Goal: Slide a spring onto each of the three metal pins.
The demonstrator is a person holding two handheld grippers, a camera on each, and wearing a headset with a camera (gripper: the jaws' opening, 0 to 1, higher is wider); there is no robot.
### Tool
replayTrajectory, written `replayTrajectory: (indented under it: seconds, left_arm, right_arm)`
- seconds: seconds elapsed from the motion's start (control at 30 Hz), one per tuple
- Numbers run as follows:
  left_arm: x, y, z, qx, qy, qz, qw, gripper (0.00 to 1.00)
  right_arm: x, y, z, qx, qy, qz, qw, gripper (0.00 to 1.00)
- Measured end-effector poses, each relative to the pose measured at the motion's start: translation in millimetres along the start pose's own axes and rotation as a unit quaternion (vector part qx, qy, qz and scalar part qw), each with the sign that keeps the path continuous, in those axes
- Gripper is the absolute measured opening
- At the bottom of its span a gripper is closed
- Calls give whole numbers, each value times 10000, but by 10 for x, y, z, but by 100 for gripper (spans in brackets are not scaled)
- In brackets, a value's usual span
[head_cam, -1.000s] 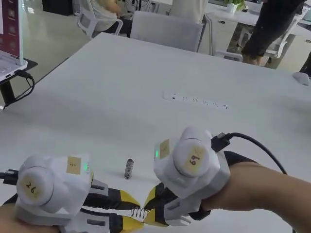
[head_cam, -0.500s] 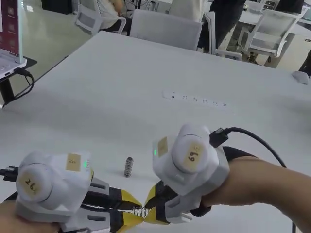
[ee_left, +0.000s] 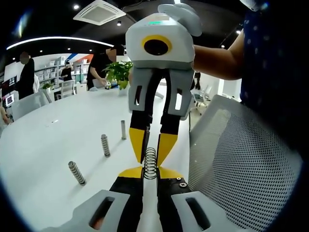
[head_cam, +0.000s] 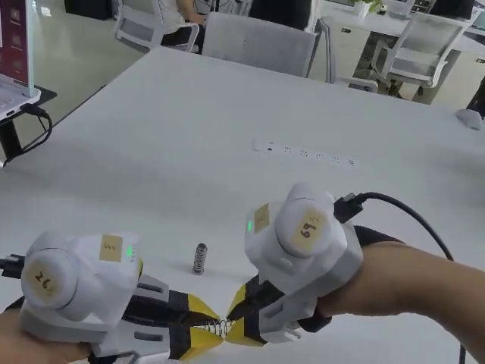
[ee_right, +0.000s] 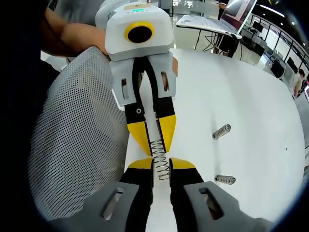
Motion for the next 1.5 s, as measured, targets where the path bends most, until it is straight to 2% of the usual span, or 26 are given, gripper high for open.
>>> replayTrajectory:
  seconds: [0.27,0.63,1.0,1.5]
  left_arm:
    - [0,-5,-8,-8,-5,-2,10000,2]
    - [-19,33,-19,-66,-14,-17,10000,2]
    - [-3,31,-23,-72,7,-31,10000,2]
    - [38,22,-7,-64,56,-56,9999,2]
  right_arm:
    - [-2,-58,-11,-71,47,102,9999,10]
    - [-20,-185,17,-13,74,262,9996,11]
    - [-28,-170,-30,-105,50,296,9995,8]
    - [-18,-67,-183,-232,-95,458,9986,8]
Point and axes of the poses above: the centre of the closed fingertips' face, and the gripper's own axes: z roughly forward along the fingers, x roughly to its left, y roughly out of its top, the point moved 10 cm from there along -z, roughly backward along the fingers, and after that the axes turned 2 degrees about -z, right-handed, at the moved point
